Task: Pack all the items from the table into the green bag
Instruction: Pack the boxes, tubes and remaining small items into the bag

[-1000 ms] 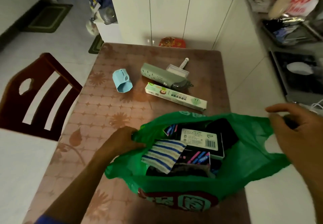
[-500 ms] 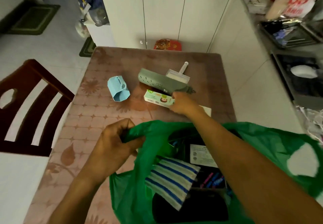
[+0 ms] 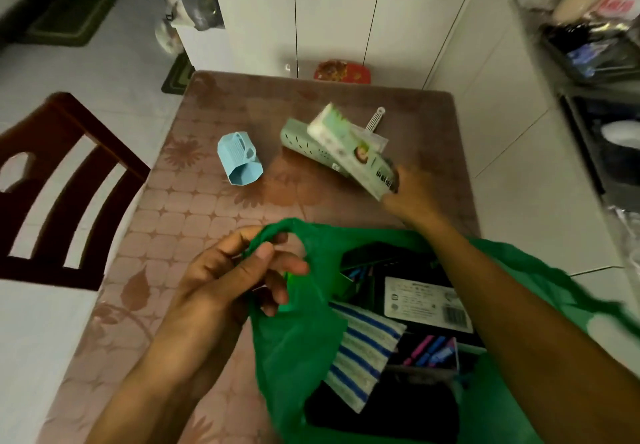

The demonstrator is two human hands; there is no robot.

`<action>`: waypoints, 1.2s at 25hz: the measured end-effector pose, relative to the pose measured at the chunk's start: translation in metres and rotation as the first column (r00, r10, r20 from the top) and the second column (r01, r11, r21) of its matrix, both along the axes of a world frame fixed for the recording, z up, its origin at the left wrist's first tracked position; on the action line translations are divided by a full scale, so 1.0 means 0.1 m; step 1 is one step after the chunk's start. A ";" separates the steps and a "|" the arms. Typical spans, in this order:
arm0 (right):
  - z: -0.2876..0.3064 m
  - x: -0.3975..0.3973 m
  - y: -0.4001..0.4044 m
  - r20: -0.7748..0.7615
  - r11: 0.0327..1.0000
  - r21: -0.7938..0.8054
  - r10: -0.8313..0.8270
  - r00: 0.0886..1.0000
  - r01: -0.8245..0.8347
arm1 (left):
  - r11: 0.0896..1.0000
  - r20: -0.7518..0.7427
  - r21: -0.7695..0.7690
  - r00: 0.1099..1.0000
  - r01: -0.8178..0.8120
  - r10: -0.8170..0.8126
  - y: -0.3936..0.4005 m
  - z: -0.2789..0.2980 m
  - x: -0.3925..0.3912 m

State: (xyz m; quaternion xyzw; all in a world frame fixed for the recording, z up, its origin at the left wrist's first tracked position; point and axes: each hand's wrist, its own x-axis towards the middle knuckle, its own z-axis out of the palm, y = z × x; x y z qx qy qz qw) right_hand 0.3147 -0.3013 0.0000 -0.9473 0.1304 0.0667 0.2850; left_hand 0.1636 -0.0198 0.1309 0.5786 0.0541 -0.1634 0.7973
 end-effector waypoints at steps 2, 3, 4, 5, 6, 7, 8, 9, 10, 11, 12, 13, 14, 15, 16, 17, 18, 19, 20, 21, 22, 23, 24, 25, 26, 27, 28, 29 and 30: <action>0.64 -0.28 -0.04 0.189 0.947 0.300 -0.177 0.966 0.115 | 0.995 -0.015 -0.099 0.999 -0.030 0.029 -0.07 0.06 -0.03; 0.96 -0.49 -0.06 0.275 0.899 0.419 -0.254 0.927 0.122 | 0.990 -0.008 -0.135 1.000 -0.028 0.027 -0.12 0.08 -0.06; 1.25 -0.73 -0.08 0.340 0.845 0.525 -0.313 0.887 0.097 | 0.987 0.003 -0.163 1.000 -0.015 0.015 -0.17 0.11 -0.09; 1.46 -0.99 -0.11 0.366 0.781 0.622 -0.360 0.858 0.062 | 0.984 0.012 -0.179 1.000 0.001 0.001 -0.23 0.13 -0.12; 1.59 -1.27 -0.13 0.356 0.713 0.701 -0.374 0.857 0.020 | 0.982 0.023 -0.188 1.000 0.015 -0.011 -0.26 0.14 -0.13; 1.64 -1.51 -0.14 0.334 0.660 0.751 -0.354 0.874 -0.020 | 0.981 0.035 -0.191 0.999 0.027 -0.021 -0.28 0.15 -0.13; 1.63 -1.74 -0.17 0.308 0.638 0.768 -0.297 0.904 -0.052 | 0.981 0.041 -0.189 0.999 0.036 -0.028 -0.29 0.17 -0.14; 1.59 -1.92 -0.17 0.280 0.643 0.762 -0.214 0.936 -0.080 | 0.981 0.043 -0.190 0.998 0.043 -0.035 -0.28 0.20 -0.14; 1.51 -2.02 -0.18 0.254 0.697 0.708 -0.104 0.962 -0.111 | 0.978 0.039 -0.201 0.998 0.052 -0.045 -0.26 0.23 -0.13; 1.45 -2.06 -0.18 0.241 0.764 0.622 0.018 0.970 -0.169 | 0.974 0.031 -0.220 0.998 0.062 -0.057 -0.22 0.27 -0.12; 1.37 -2.04 -0.20 0.247 0.857 0.454 0.143 0.958 -0.245 | 0.968 0.021 -0.240 0.997 0.076 -0.073 -0.19 0.32 -0.11; 1.27 -1.96 -0.22 0.264 0.913 0.226 0.278 0.924 -0.339 | 0.962 0.019 -0.256 0.995 0.097 -0.095 -0.15 0.37 -0.10; 1.16 -1.85 -0.24 0.231 0.904 -0.022 0.420 0.878 -0.427 | 0.957 0.029 -0.260 0.992 0.126 -0.123 -0.12 0.41 -0.09; 1.06 -1.74 -0.24 0.131 0.843 -0.232 0.522 0.843 -0.486 | 0.955 0.045 -0.250 0.987 0.159 -0.153 -0.09 0.45 -0.08; 0.97 -1.65 -0.19 0.001 0.771 -0.374 0.557 0.831 -0.516 | 0.954 0.062 -0.232 0.982 0.190 -0.181 -0.07 0.48 -0.09; 0.90 -1.59 -0.10 -0.092 0.719 -0.462 0.544 0.834 -0.519 | 0.951 0.075 -0.215 0.975 0.221 -0.209 -0.06 0.50 -0.09; 0.83 -1.52 0.01 -0.168 0.673 -0.526 0.518 0.839 -0.521 | 0.947 0.085 -0.206 0.968 0.248 -0.235 -0.05 0.50 -0.10; 0.78 -1.46 0.14 -0.229 0.628 -0.577 0.489 0.842 -0.522 | 0.940 0.086 -0.211 0.963 0.267 -0.254 -0.05 0.50 -0.12; 0.73 -1.40 0.25 -0.284 0.590 -0.612 0.457 0.843 -0.527 | 0.933 0.081 -0.231 0.961 0.277 -0.265 -0.04 0.49 -0.13; 0.70 -1.37 0.35 -0.322 0.558 -0.632 0.443 0.837 -0.538 | 0.926 0.074 -0.254 0.960 0.280 -0.270 -0.03 0.50 -0.14; 0.65 -1.34 0.39 -0.322 0.558 -0.612 0.472 0.821 -0.561 | 0.924 0.068 -0.265 0.961 0.275 -0.266 0.00 0.50 -0.13; 0.63 -1.35 0.40 -0.320 0.591 -0.526 0.529 0.786 -0.612 | 0.928 0.061 -0.262 0.964 0.265 -0.258 0.03 0.51 -0.12; 0.63 -1.39 0.36 -0.302 0.649 -0.372 0.591 0.748 -0.664 | 0.930 0.055 -0.261 0.966 0.259 -0.253 0.07 0.52 -0.11; 0.61 -1.42 0.31 -0.255 0.678 -0.236 0.648 0.717 -0.696 | 0.928 0.058 -0.273 0.967 0.256 -0.249 0.10 0.52 -0.10; 0.57 -1.43 0.27 -0.228 0.682 -0.188 0.670 0.707 -0.707 | 0.921 0.065 -0.295 0.967 0.256 -0.248 0.13 0.52 -0.09; 0.51 -1.41 0.23 -0.253 0.685 -0.215 0.649 0.717 -0.696 | 0.910 0.073 -0.320 0.965 0.261 -0.251 0.13 0.54 -0.08; 0.46 -1.37 0.23 -0.283 0.700 -0.250 0.607 0.742 -0.668 | 0.902 0.078 -0.337 0.963 0.271 -0.260 0.12 0.55 -0.08; 0.41 -1.35 0.27 -0.304 0.714 -0.266 0.576 0.759 -0.648 | 0.898 0.080 -0.338 0.959 0.282 -0.271 0.09 0.57 -0.08; 0.38 -1.34 0.31 -0.309 0.712 -0.266 0.575 0.757 -0.650 | 0.900 0.085 -0.325 0.957 0.289 -0.277 0.06 0.58 -0.08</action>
